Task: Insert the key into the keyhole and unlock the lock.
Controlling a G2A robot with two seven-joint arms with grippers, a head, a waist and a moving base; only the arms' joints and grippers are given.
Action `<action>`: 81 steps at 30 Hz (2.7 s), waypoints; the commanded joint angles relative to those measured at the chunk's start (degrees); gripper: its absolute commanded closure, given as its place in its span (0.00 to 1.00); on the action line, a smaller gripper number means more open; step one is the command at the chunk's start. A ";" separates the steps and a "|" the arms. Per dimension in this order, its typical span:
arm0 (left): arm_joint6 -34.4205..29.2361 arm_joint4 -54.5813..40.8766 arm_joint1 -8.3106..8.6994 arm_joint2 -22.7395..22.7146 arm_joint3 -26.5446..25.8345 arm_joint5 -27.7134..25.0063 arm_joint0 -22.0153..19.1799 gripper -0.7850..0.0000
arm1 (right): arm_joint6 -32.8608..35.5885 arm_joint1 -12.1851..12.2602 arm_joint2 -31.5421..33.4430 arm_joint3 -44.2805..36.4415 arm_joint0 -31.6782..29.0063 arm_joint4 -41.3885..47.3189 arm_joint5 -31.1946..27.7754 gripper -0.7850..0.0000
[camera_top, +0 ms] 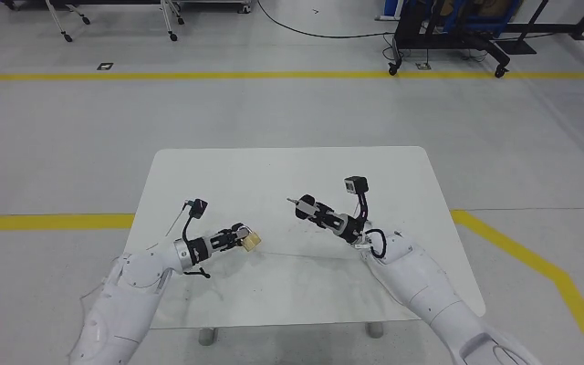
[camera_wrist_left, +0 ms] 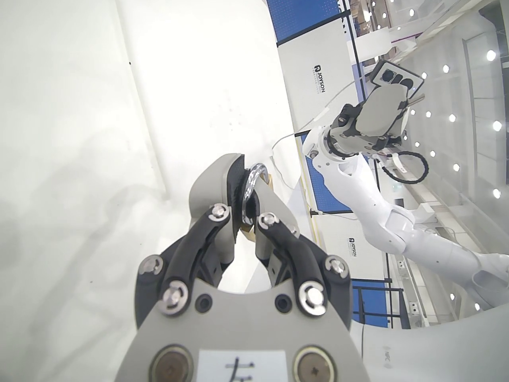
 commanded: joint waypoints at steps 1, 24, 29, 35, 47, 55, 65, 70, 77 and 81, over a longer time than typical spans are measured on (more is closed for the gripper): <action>0.00 -0.03 0.00 0.00 0.01 0.02 0.00 1.00 | 0.01 0.00 0.00 0.00 0.00 -0.01 0.00 1.00; -17.58 -33.74 -3.77 9.85 21.88 26.46 -15.05 1.00 | -14.23 3.46 11.40 -25.55 -11.70 -43.15 11.98 1.00; -11.62 -35.35 -4.59 10.18 20.51 18.73 -14.82 1.00 | -14.15 3.47 10.41 -27.61 -13.34 -44.12 15.46 1.00; -1.02 -35.83 -5.53 10.38 15.88 8.84 -12.37 1.00 | -14.89 2.96 8.53 -26.16 -13.29 -36.69 16.61 1.00; 14.18 -29.20 -7.06 12.38 11.48 -6.00 -9.74 1.00 | -12.40 1.91 5.10 -20.36 -10.49 -25.39 20.49 1.00; 16.89 -26.80 -7.17 11.52 11.05 -7.93 -9.41 1.00 | -10.31 1.05 2.75 -17.20 -8.30 -20.21 20.16 1.00; 20.11 -25.38 -7.49 11.03 9.90 -8.53 -8.51 1.00 | -14.03 -0.17 0.86 -14.63 -6.62 -19.67 20.31 1.00; 20.67 -25.22 -7.62 10.82 9.20 -8.69 -7.90 1.00 | -17.30 -0.89 -0.19 -13.48 -6.24 -20.74 20.59 1.00; 21.14 -24.06 -7.65 10.22 8.31 -9.22 -7.12 1.00 | -18.77 -1.71 -1.30 -12.14 -5.52 -20.54 19.84 1.00; 21.63 -23.20 -7.70 10.05 7.81 -9.45 -6.76 1.00 | -19.86 -2.07 -1.48 -11.70 -5.22 -20.86 19.45 1.00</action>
